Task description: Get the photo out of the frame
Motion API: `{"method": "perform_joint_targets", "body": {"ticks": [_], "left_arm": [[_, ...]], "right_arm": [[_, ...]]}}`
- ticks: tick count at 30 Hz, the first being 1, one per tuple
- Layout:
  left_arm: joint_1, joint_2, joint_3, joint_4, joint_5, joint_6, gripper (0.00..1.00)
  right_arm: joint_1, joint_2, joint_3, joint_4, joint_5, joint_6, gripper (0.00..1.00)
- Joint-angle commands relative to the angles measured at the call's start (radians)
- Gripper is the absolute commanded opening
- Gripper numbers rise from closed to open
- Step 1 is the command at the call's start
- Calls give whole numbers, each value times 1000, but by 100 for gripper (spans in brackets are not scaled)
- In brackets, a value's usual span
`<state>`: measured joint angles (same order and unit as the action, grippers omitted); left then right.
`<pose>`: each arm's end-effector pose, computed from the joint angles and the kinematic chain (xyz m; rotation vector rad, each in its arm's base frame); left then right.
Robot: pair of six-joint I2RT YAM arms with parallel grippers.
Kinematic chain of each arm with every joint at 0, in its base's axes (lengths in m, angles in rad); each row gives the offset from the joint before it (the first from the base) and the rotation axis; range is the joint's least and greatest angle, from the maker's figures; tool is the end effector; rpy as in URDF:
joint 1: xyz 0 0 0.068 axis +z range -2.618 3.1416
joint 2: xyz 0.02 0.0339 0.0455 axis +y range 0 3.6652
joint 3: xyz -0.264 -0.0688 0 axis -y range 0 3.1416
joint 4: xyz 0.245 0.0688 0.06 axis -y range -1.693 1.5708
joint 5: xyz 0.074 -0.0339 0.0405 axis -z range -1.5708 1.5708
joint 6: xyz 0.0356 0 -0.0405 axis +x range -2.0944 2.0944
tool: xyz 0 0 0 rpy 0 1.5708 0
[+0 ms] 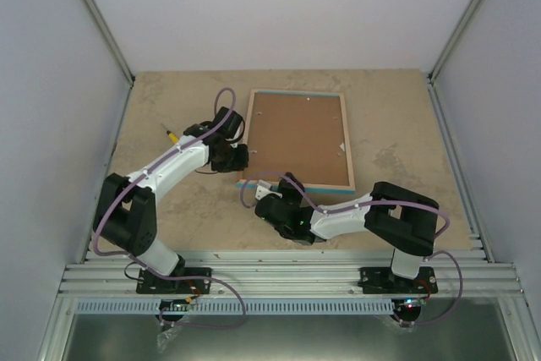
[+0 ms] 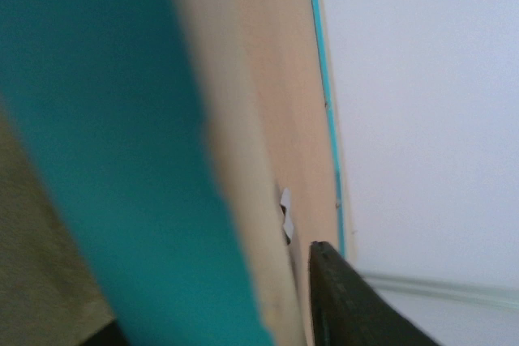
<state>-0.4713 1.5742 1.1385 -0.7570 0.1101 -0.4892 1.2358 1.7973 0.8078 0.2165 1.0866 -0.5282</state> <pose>0.2733 -0.1437 0.2268 0.0045 2.8312 -0.3886 0.1379 0.3002 0.1357 -1.1759 1.6036 -0.8103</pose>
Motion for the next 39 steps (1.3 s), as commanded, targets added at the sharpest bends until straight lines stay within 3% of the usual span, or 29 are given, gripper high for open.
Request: {"method": "perform_joint_targets", "body": {"ticks": [1,10,20,24,39], "left_arm": [[3,-50,9,65,72,-4,9],[135,-154,-2,124,214,-45,42],[341,-354,-154,329,322,-215,74],[395,-402,-240,422,367,-274,81],[396,-388,-335,518,445,-313,92]], "right_arm": [[4,-63,-23,126,45,-46,22],[3,-211,-37,124,-13,-101,1],[2,-369,1,116,-94,-100,0],[2,-435,23,119,-146,-50,0],[-26,-593,1,312,-355,138,0]]}}
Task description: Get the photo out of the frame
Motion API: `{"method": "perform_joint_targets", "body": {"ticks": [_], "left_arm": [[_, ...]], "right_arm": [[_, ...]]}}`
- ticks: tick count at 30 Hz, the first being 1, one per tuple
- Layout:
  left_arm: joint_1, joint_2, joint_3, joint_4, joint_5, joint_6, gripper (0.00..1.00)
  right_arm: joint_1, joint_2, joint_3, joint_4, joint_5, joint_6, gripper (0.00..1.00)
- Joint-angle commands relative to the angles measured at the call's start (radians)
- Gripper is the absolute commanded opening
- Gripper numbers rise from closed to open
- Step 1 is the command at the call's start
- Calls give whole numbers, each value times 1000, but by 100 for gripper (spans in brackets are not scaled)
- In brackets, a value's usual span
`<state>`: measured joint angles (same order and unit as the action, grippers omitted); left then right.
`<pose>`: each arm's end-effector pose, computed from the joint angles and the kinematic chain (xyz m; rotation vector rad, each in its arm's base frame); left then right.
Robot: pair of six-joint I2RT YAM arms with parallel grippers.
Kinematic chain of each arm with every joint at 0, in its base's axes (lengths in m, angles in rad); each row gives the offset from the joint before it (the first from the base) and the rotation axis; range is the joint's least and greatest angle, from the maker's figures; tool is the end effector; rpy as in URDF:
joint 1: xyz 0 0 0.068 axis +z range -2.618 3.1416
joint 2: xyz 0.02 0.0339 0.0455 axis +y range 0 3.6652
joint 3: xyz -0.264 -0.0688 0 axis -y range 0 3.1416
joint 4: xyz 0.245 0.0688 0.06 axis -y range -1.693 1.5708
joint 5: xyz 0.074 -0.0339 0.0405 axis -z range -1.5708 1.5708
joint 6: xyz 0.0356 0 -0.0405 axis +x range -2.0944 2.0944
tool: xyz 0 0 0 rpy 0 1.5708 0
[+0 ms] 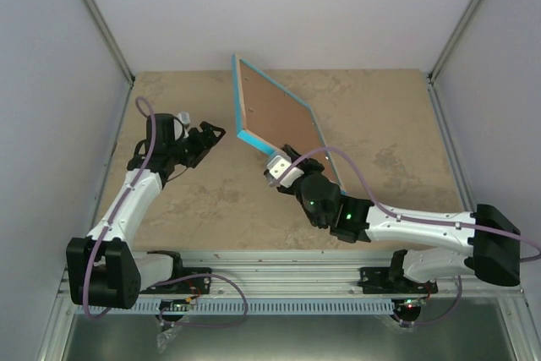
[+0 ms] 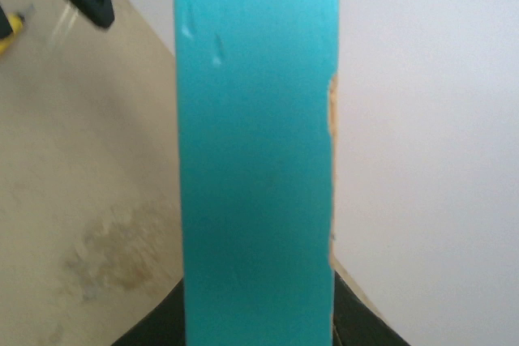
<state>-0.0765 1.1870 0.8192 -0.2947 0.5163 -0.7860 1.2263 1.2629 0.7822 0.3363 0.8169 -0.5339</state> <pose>0.2520 -0.0369 0.2616 -0.5251 2.2780 -1.0293 0.1198 0.2570 0.2908 -0.8337 1.4499 -0.1779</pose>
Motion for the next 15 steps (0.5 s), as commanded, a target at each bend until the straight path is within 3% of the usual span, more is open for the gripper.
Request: {"method": "perform_joint_targets", "body": {"ticks": [1,7,15], "left_arm": [[1,-1,-20,59,42,-18,92],[1,-1,-37,71,47,-20,95],[1,10,-40,76,46,-17,96]], "right_arm": [[-25,-67,26,191,-103,179,0],[-92,-136,15,159,-230,401,0],[-270,-252,-55,132,-462,722,0]]}}
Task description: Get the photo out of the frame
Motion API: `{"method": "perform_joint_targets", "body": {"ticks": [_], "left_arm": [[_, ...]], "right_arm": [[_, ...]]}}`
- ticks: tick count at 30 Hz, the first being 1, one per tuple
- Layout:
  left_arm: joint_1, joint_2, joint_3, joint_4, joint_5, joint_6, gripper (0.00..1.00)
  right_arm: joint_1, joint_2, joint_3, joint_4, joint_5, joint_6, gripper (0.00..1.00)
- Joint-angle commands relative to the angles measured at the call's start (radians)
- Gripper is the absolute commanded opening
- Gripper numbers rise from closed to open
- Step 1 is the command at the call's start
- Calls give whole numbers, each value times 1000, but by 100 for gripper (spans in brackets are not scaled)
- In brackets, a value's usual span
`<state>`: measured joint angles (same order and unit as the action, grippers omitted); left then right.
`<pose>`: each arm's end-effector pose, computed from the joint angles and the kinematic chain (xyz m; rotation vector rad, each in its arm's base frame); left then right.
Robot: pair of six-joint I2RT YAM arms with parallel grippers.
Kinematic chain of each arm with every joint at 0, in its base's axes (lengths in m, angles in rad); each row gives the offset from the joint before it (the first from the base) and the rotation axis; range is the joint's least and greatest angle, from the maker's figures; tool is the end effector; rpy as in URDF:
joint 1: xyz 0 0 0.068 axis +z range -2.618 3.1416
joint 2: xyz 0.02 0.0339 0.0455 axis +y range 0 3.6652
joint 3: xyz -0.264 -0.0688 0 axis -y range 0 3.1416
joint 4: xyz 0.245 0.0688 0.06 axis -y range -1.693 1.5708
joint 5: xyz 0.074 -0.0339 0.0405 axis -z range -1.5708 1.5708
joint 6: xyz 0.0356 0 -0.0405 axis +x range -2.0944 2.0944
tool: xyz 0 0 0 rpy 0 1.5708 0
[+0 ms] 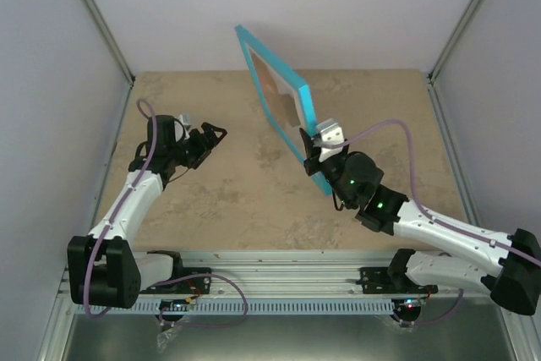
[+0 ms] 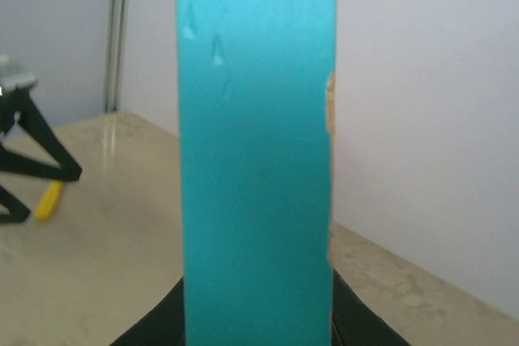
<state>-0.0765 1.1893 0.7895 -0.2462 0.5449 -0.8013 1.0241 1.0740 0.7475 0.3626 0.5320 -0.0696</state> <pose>0.2520 -0.0378 0.2556 -0.5167 2.2676 -1.0705 0.1454 0.2042 0.3276 -0.4158 1.4932 0.3494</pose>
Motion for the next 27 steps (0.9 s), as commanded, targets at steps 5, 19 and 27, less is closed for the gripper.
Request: {"method": "perform_joint_targets", "body": {"ticks": [5,19,27], "left_arm": [[1,16,-10,23,18,2,97],[1,17,-81,28,26,-24,98],[-1,15,-167,85,63,-83,97]], "right_arm": [[-172,-97,-67,81,-308,440,0],[-316,-202,-370,119,-360,957,0],[-311,-241,-574,124,-234,1354,1]]}}
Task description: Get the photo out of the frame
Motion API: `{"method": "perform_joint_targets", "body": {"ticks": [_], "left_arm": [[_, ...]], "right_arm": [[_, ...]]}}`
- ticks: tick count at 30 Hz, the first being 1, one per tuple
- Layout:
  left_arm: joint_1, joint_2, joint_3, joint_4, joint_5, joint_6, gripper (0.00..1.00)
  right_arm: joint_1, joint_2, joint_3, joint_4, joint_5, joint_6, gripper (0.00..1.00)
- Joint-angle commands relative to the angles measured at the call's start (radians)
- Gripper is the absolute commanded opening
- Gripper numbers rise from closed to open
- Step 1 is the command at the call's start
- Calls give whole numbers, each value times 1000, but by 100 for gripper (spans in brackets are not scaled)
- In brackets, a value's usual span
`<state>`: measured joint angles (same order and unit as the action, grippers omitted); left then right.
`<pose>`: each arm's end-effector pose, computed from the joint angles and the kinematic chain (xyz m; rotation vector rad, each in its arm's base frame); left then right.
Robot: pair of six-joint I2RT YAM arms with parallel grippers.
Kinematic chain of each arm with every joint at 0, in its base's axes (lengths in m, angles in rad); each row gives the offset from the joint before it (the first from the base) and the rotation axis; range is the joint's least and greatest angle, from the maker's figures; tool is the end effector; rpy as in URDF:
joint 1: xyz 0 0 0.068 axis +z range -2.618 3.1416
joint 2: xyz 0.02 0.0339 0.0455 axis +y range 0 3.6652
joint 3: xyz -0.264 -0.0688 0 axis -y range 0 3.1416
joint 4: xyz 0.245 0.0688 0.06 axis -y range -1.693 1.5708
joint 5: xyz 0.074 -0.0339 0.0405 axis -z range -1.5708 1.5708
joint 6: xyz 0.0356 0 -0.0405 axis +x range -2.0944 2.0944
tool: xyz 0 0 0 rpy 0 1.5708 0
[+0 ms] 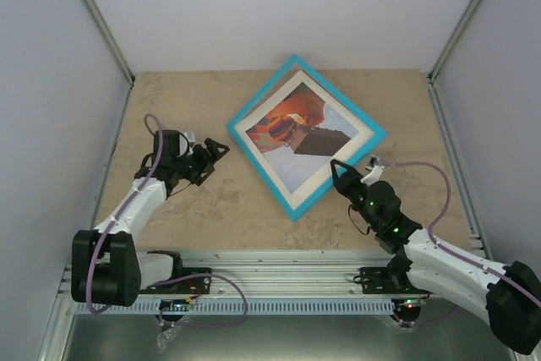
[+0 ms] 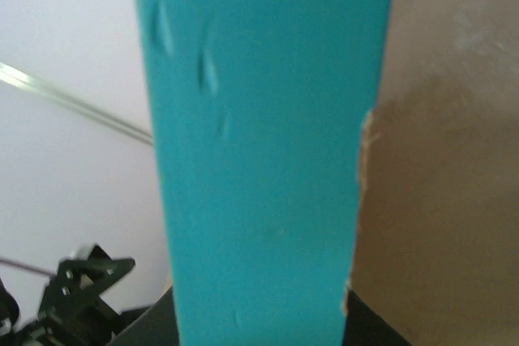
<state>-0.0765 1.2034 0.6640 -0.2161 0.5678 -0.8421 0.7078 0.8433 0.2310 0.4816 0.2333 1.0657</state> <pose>0.2398 -0.0376 0.2142 -0.6232 2.3668 -1.1000 0.1475 0.1154 0.2048 0.5081 1.7579 1.1027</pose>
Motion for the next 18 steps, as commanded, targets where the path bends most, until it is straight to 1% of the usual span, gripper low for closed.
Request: {"method": "perform_joint_targets", "body": {"ticks": [1,7,11,15,18], "left_arm": [[-1,1,-55,67,49,-52,98],[-14,16,-139,154,90,-114,97],[-57,41,-165,213,91,-151,97],[-106,74,-198,331,85,-227,96],[-123,103,-238,434,81,-299,95]], "right_arm": [[5,-8,-71,0,70,252,0],[23,52,-87,-90,72,464,0],[55,119,-74,-157,79,602,0],[83,185,-65,-133,64,659,0],[100,223,-35,-159,60,670,0]]}}
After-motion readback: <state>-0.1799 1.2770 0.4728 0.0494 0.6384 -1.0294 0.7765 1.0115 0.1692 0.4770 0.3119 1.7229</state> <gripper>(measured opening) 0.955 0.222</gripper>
